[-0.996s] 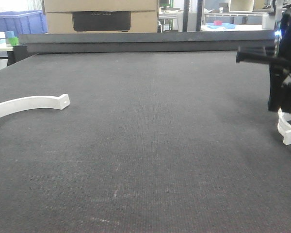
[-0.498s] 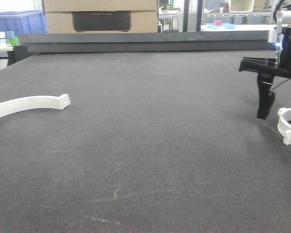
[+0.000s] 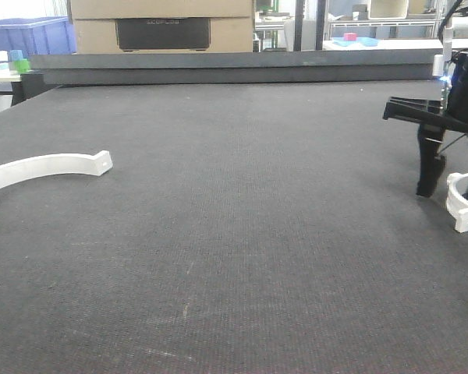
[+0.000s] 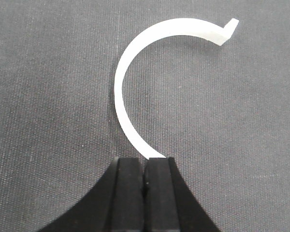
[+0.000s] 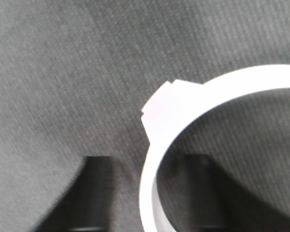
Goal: Grab PVC pipe and place in blue bin
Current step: 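Lower the right gripper onto the nearby white curved pipe piece and grasp it, then lower the left gripper onto the other white curved pipe piece and grasp it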
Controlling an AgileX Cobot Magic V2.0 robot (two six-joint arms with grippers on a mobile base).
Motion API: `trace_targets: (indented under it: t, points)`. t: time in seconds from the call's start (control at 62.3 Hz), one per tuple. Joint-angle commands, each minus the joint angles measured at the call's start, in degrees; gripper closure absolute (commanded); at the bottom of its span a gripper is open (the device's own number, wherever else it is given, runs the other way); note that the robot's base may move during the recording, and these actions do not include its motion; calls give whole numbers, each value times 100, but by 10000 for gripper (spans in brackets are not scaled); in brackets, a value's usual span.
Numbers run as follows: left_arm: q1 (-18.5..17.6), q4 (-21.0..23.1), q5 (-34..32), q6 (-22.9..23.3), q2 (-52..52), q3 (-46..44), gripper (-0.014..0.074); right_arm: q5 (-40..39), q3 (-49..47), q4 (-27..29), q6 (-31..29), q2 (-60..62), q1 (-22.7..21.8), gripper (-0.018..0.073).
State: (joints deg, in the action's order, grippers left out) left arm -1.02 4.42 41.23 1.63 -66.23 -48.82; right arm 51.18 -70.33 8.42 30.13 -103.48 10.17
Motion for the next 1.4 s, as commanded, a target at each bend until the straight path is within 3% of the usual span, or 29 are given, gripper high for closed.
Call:
trace_targets:
  t: [0.0,0.305,0.369,0.498,0.594,0.739,1.06,1.237,1.381]
  points:
    - [5,47,-13,14,0,-35,707,-63,-33,-148,33,-20,-22,518]
    - [5,47,-3,14,0,-35,707,144,-33,-630,33,-20,-33,710]
    - [5,47,-3,14,0,-35,707,203,-44,-723,-150,-20,-23,711]
    - [5,348,39,14,0,-35,707,517,-159,-777,-1276,8,128,711]
    - [5,823,293,14,0,-88,707,809,-258,-990,-1494,153,254,711]
    - [5,836,315,14,0,-268,707,868,-296,-1332,-1533,594,384,711]
    - [5,788,166,14,-24,-374,707,572,-296,-1443,-1557,1090,387,711]
    - [5,470,976,14,-644,-1146,707,785,-296,-1171,-1572,1090,387,711]
    - [5,-123,1601,14,-1501,-2075,707,791,-296,-1115,-1572,1090,387,711]
